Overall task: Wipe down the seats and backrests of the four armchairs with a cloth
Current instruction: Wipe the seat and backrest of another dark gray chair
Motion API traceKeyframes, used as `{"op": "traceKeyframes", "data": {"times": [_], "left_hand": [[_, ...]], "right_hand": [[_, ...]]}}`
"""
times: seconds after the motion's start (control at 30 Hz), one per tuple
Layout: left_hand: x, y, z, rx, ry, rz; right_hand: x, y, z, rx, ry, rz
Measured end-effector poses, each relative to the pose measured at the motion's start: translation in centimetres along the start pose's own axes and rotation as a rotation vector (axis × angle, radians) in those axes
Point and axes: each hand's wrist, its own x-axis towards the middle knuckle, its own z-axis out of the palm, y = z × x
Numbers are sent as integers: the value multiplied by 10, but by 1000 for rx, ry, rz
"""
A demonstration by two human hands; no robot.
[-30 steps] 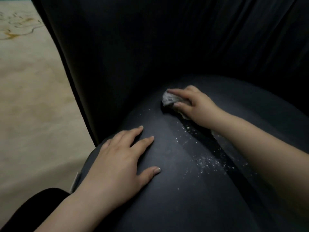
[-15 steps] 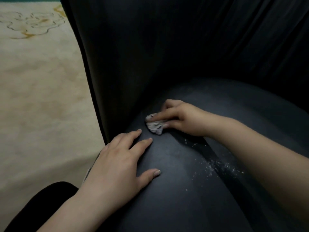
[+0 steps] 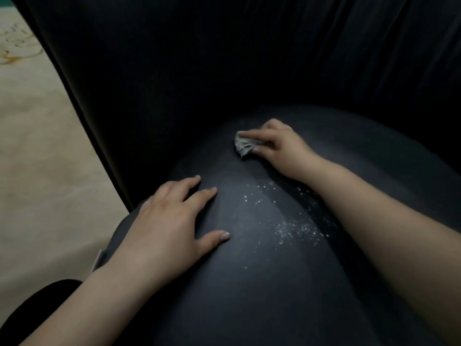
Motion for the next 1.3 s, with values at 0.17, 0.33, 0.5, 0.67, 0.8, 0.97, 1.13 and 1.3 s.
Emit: {"op": "traceKeyframes", "data": {"times": [0.17,0.33,0.5,0.67,0.8,0.97,1.13,1.3], "left_hand": [[3,4,0,5,-12,-23],[6,9,0,11,-19,-24],[5,10,2,-2,-13,-36],[10,7,2,-49,-34,-47],[14,8,1,-59,-58,-31],[13,10,2,-52,-50,-28],[11,11,2,-62,-51,-21],[10,7,2,-84,-51,6]], "right_hand": [[-50,0,-11,94,-263,-227],[-57,10,-27,204,-251,-135],[-24,-4,8,49,-12,-39],[-59,-2,-4,75,-307,-326],[-56,6,-24,156,-309,-186],[-62,-14,3,103,-187,-210],[-82,-8,-10,161,-19,-91],[-122,-38,16,89,75,-152]]}}
